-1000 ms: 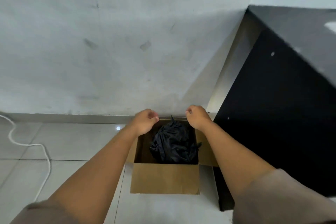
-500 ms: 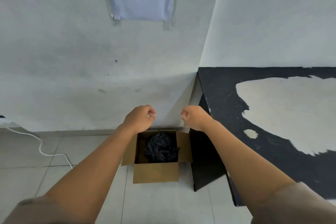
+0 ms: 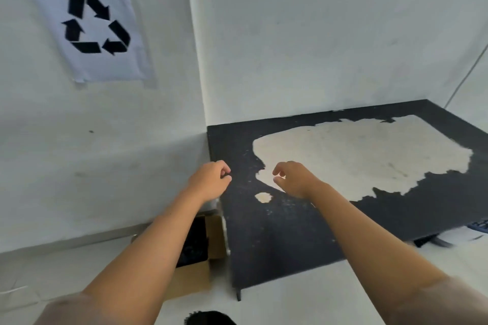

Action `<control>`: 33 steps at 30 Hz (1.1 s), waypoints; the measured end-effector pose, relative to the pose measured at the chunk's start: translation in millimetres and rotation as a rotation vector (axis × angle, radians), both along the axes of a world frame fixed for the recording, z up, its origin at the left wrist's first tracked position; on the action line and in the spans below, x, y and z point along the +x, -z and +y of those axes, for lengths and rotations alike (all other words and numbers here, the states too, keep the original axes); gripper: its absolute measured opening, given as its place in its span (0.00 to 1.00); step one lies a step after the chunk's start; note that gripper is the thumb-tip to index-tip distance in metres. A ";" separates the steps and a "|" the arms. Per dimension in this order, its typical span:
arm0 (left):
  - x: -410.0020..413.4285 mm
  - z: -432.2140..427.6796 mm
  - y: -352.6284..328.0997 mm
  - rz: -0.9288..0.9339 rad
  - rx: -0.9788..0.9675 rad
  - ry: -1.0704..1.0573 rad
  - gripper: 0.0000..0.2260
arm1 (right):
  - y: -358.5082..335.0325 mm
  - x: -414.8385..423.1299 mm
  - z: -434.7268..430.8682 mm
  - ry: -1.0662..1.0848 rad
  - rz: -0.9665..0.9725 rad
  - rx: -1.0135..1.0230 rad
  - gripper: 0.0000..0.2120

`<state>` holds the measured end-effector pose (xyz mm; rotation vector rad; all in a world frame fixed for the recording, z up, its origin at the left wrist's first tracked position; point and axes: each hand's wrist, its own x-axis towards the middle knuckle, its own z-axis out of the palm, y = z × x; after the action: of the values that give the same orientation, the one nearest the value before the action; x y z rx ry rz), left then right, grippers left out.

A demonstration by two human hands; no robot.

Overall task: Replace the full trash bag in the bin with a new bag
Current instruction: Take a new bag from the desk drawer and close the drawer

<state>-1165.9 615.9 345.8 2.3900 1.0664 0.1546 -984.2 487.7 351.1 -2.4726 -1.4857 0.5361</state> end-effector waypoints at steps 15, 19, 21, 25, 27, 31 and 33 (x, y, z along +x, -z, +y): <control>270.6 -174.7 -15.5 0.031 0.061 0.198 0.15 | -20.0 233.7 -182.5 0.145 -0.015 -0.005 0.18; 344.1 -193.3 -10.3 0.039 0.074 0.215 0.15 | -16.8 303.9 -201.9 0.161 -0.029 -0.009 0.18; 383.1 -201.8 -8.0 0.034 0.083 0.220 0.15 | -14.6 340.7 -209.4 0.168 -0.030 -0.006 0.18; 454.8 -218.7 -7.3 0.046 0.088 0.231 0.15 | -14.2 406.8 -226.8 0.166 -0.012 -0.010 0.18; 487.7 -229.4 -8.8 0.057 0.094 0.235 0.15 | -16.1 438.7 -238.3 0.170 -0.008 -0.001 0.18; 541.9 -254.7 -14.2 0.051 0.117 0.217 0.15 | -18.4 494.9 -260.9 0.166 -0.023 -0.003 0.18; 565.5 -271.7 -15.2 0.050 0.129 0.198 0.15 | -17.4 520.0 -274.6 0.144 -0.031 -0.006 0.18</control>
<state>-600.4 344.2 361.0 2.6112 0.8579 0.0967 -464.1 213.2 368.5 -2.5782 -1.3052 0.4777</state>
